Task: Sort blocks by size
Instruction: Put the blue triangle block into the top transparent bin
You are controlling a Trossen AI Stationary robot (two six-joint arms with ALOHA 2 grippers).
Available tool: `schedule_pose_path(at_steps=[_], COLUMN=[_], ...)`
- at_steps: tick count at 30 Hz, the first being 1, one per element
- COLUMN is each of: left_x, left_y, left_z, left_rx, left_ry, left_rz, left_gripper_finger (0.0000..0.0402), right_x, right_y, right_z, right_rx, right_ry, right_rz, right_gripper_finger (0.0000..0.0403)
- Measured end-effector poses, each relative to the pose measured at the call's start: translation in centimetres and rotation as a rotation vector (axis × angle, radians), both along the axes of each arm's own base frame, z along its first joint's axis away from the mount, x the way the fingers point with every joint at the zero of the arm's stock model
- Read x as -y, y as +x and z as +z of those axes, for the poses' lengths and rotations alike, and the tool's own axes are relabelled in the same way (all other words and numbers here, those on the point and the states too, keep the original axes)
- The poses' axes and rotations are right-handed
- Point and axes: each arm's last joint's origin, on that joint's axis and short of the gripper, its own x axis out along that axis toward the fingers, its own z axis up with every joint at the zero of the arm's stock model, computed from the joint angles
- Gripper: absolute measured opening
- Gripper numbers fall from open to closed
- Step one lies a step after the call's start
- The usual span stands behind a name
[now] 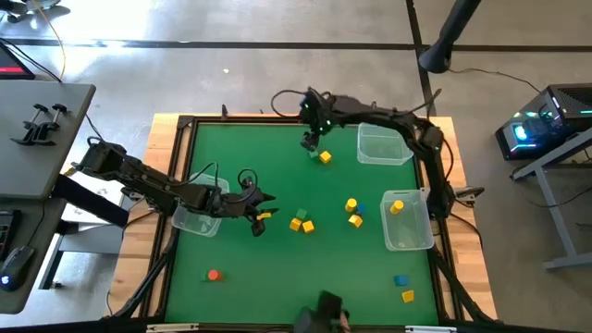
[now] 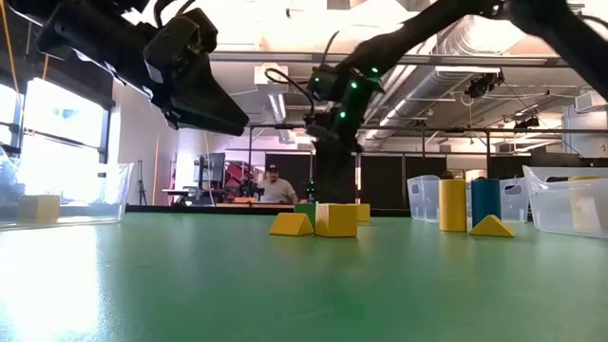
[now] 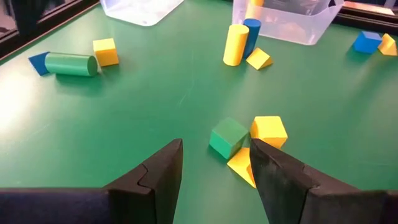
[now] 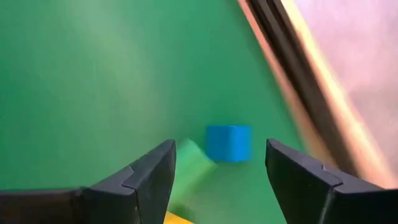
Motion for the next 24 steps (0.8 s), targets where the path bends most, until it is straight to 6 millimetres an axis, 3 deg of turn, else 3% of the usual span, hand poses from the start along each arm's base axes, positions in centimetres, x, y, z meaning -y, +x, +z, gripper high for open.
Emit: schedule_pose_path(at_steps=[5, 9, 16, 24], left_x=[0.0, 0.0, 0.1, 0.1], left_y=[0.0, 0.0, 0.0, 0.0], left_z=[0.0, 0.0, 0.0, 0.0], left_rx=[-0.002, -0.002, -0.006, -0.009], left_ry=[0.019, 0.019, 0.031, 0.041], left_rz=[-0.011, -0.009, -0.022, -0.027], left_gripper_finger=[0.0172, 0.0172, 0.0172, 0.0172], right_x=[1.3, 1.6, 1.6, 1.9], right_y=[1.3, 2.3, 2.5, 3.2], right_z=[2.3, 1.3, -2.4, -5.0], right_rx=[-0.173, -0.278, -0.547, -0.573], right_ry=[-0.198, -0.261, -0.225, -0.226], right_rz=[0.494, 0.809, 1.004, 1.086], right_gripper_finger=[0.0233, 0.0222, 0.0216, 0.0215])
